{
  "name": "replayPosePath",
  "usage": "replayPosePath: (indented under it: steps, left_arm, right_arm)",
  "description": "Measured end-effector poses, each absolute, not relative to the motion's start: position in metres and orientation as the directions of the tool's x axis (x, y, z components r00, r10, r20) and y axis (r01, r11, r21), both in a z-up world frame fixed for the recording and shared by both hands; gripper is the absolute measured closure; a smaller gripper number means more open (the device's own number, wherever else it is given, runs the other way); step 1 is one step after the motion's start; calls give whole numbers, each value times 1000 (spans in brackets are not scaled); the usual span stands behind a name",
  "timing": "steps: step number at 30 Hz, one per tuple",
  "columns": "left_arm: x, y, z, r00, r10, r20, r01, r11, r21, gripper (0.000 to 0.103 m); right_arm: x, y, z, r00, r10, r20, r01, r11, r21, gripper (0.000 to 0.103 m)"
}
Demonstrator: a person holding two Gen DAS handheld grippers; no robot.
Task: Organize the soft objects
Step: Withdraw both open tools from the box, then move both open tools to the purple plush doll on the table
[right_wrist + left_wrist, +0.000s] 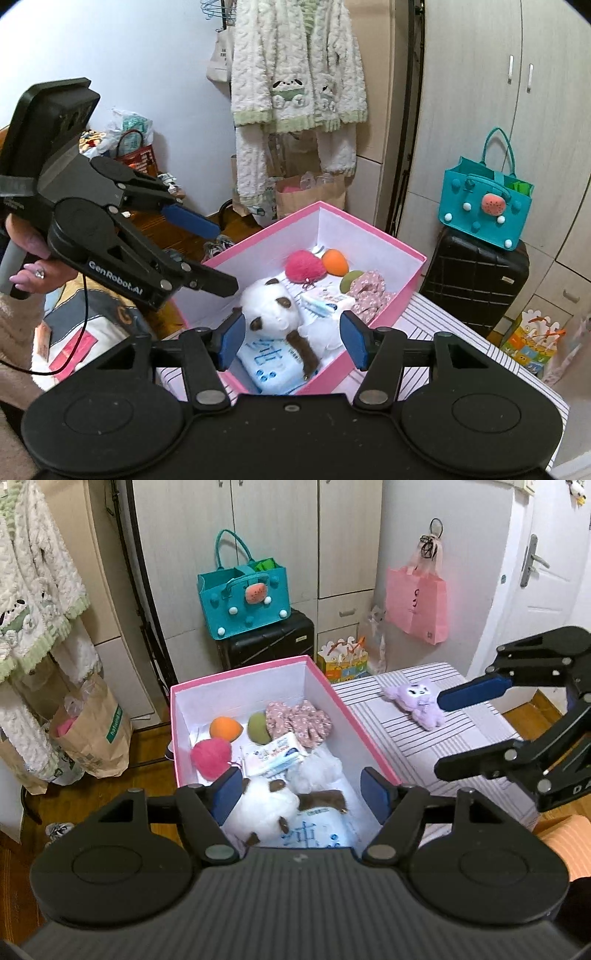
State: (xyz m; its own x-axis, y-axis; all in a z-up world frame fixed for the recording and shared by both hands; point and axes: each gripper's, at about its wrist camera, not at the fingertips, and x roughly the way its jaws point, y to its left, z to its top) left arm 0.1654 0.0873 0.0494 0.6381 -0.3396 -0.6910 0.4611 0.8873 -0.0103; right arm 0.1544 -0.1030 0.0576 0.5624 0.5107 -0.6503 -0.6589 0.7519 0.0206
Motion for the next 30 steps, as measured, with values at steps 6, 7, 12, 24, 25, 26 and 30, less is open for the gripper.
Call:
replayPosePath:
  steps: [6, 7, 12, 24, 25, 26, 30]
  left_arm:
    - [135, 81, 58, 626, -353, -695, 488, 873, -3, 32]
    - [130, 78, 58, 622, -360, -695, 499, 867, -2, 30]
    - [111, 64, 57, 578, -394, -714, 552, 834, -13, 29]
    - [89, 19, 46, 512, -389, -766, 633, 774, 31, 23]
    - [88, 13, 46, 514, -388, -765, 639, 768, 40, 22]
    - [86, 9, 47, 514, -389, -765, 647, 761, 47, 21]
    - [84, -11, 47, 506, -404, -762, 674, 737, 57, 20]
  right_arm:
    - [132, -110, 64, 529, 525, -667, -678, 734, 39, 41]
    - [129, -111, 65, 524, 528, -668, -683, 729, 40, 41]
    - [109, -119, 69, 498, 545, -674, -706, 706, 49, 39]
    - [62, -161, 55, 504, 518, -692, -684, 728, 47, 35]
    - [60, -166, 53, 508, 514, -691, -676, 735, 50, 35]
    - [58, -172, 51, 511, 510, -691, -670, 741, 51, 35]
    - [55, -193, 44, 522, 502, -690, -656, 753, 51, 34]
